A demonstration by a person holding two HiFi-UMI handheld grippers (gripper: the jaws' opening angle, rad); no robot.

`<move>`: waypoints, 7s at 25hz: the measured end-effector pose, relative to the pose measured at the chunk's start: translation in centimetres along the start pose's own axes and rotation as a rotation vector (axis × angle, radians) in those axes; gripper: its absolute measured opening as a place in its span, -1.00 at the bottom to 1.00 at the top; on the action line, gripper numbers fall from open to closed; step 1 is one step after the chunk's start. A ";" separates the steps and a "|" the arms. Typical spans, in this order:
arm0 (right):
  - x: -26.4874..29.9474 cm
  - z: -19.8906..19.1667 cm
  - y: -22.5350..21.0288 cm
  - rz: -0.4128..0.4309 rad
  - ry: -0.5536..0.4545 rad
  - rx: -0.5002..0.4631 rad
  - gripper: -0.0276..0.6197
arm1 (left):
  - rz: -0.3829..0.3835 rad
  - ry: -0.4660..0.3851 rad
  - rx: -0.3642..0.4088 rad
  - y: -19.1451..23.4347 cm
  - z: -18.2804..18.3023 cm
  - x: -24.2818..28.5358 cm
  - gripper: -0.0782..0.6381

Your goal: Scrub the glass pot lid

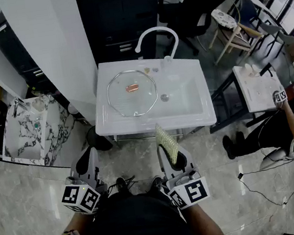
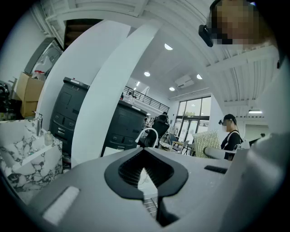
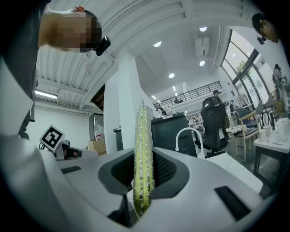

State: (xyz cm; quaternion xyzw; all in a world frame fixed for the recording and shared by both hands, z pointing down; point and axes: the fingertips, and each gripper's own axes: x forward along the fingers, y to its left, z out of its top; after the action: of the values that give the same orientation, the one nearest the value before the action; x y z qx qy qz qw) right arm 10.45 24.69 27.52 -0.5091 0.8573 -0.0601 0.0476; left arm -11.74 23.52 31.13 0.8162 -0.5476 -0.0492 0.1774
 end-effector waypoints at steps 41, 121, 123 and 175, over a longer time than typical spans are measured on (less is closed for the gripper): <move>0.0 -3.2 -12.1 0.042 0.103 0.097 -0.71 | 0.020 0.030 0.039 -8.7 -3.4 8.9 -0.78; 37.3 -32.3 -29.9 0.030 0.882 0.711 -0.71 | 0.123 0.323 -0.065 10.7 -9.2 28.8 -0.78; 35.7 -32.4 -31.3 -0.013 0.854 0.755 -0.71 | 0.097 0.334 -0.057 9.7 -9.3 29.6 -0.78; 26.0 -31.1 -21.5 0.087 0.743 0.741 -0.71 | 0.020 0.348 -0.063 5.6 -9.8 31.0 -0.78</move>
State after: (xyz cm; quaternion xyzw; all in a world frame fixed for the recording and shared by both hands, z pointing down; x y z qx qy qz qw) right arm 12.30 -6.65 61.04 -0.3665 0.7579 -0.5337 -0.0800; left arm -1.70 -4.33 45.72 0.8009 -0.5148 0.0775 0.2958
